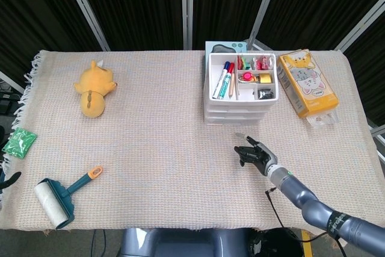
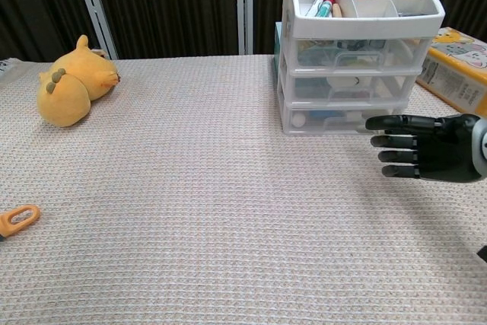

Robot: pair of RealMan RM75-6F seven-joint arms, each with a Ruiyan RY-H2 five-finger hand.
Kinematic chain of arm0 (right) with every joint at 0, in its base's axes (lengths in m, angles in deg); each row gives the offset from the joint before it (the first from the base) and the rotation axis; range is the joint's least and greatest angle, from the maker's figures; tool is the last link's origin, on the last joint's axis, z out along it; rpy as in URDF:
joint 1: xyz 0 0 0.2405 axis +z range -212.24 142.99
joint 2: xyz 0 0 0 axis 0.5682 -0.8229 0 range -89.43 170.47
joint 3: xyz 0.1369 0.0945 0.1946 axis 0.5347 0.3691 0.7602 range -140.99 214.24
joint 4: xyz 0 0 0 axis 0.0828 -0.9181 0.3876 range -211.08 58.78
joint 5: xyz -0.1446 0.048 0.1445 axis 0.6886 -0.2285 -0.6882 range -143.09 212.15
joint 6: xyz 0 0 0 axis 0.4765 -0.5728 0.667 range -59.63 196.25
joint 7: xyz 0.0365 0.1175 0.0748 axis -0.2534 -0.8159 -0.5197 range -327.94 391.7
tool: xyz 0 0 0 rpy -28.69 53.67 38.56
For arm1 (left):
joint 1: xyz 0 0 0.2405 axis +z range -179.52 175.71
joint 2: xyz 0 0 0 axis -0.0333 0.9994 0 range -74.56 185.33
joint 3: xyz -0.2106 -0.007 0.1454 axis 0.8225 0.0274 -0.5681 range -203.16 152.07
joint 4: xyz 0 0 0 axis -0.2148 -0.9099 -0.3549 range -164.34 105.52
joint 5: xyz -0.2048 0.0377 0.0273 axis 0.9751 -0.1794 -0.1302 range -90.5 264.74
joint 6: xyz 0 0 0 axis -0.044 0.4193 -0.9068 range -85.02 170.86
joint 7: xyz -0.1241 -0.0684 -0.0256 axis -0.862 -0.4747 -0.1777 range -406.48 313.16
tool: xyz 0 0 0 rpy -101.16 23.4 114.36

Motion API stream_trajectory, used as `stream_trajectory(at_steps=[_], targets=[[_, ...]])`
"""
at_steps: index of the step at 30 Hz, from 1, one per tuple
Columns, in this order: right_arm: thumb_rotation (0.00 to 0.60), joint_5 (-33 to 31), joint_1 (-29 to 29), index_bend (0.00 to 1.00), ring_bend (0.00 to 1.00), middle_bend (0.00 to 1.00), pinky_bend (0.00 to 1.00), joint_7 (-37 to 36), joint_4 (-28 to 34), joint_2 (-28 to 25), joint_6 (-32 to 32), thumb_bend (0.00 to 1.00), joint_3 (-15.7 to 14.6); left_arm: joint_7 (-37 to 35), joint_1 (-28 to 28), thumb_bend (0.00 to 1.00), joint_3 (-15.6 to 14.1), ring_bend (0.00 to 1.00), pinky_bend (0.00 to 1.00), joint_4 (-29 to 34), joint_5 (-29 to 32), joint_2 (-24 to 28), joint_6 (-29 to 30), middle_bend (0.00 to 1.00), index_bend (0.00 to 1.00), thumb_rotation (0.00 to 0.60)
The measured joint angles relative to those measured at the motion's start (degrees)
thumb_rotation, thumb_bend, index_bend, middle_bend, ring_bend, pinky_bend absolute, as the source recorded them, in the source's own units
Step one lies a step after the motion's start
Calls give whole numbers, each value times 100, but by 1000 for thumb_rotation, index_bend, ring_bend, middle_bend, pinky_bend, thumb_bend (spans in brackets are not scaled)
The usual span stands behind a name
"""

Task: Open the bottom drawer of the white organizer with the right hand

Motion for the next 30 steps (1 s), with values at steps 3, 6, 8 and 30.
stream_trajectory(at_steps=[3,6,8,30], targets=[[600,-57,42,207,775,741,716,-7,-160,138,92,292,86,0,-4,75,-1,0,0,2,-1,-3,-14,0,0,600],[600,-97,76,207,774,741,716,12,-296,233,157,292,104,25,-10,77,-3,0,0,-1,2,-8,-33,0,0,600],[600,-145,100,207,774,741,716,13,-403,308,207,291,116,25,-13,79,-4,0,0,-1,1,-9,-42,0,0,600],[600,-459,236,189,774,739,715,119,-1561,1136,890,292,694,-13,-11,81,14,0,0,-7,-13,2,-49,0,0,600]])
